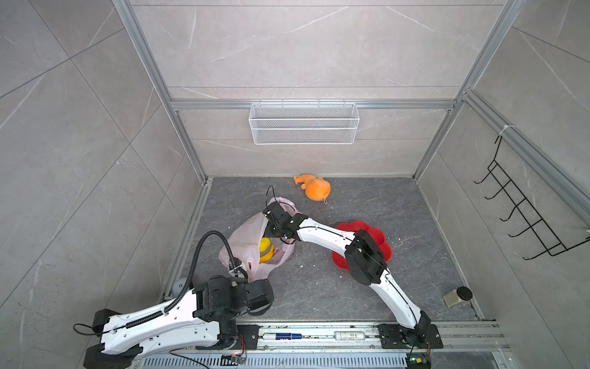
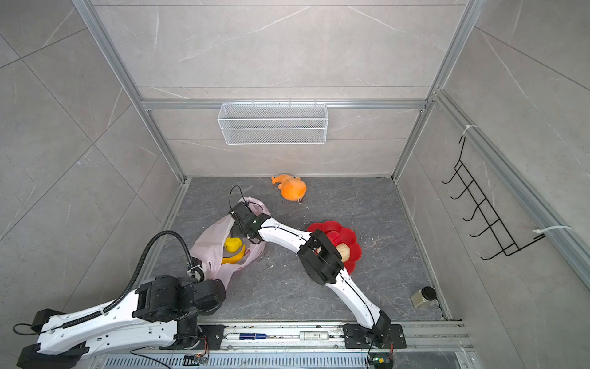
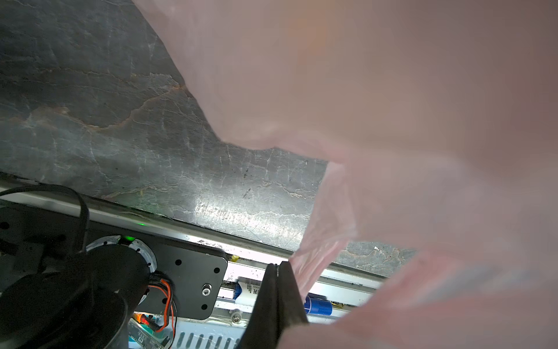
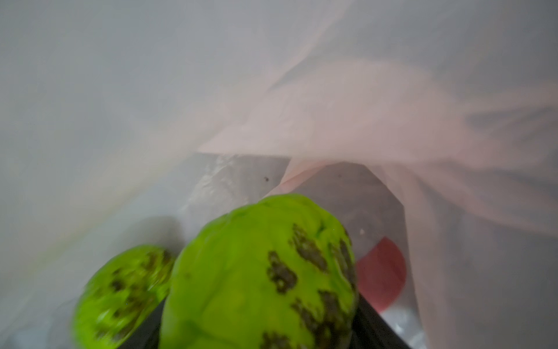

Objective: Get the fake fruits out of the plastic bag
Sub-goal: 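Lift the green spotted fruit out of the bag with the right gripper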

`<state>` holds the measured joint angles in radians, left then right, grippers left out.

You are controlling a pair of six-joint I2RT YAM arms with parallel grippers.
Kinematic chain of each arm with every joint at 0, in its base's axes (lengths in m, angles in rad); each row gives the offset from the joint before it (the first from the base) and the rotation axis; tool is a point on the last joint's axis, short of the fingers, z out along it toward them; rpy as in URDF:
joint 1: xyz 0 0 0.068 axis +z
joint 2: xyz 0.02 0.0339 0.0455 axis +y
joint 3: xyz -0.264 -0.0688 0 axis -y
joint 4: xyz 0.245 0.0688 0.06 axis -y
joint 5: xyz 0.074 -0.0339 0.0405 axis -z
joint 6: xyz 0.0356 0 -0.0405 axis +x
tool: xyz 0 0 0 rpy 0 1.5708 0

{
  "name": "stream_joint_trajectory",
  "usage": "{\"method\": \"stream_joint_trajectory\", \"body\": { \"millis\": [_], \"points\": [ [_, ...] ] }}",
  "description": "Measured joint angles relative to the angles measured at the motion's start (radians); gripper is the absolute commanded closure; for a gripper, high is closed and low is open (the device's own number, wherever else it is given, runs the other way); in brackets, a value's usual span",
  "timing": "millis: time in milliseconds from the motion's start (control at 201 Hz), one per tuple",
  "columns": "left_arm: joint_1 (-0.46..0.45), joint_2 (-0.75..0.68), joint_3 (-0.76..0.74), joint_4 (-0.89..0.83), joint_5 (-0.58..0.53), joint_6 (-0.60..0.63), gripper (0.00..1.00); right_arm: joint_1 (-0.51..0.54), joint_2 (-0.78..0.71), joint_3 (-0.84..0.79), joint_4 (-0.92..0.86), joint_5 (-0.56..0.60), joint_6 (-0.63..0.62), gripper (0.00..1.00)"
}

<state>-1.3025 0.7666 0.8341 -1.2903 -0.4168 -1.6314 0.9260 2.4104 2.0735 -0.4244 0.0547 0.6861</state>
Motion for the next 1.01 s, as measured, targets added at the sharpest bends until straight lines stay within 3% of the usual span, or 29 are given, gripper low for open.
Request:
{"method": "stream_joint_trajectory", "body": {
  "millis": [548,1006],
  "points": [
    [0.0,0.063,0.029,0.017,-0.11,0.0,1.0,0.007,-0.268,-0.3,0.01,-0.151,-0.118,0.55],
    [0.0,0.06,0.029,0.04,-0.158,-0.001,1.0,0.008,-0.454,-0.355,-0.095,-0.294,-0.206,0.56]
  ]
}}
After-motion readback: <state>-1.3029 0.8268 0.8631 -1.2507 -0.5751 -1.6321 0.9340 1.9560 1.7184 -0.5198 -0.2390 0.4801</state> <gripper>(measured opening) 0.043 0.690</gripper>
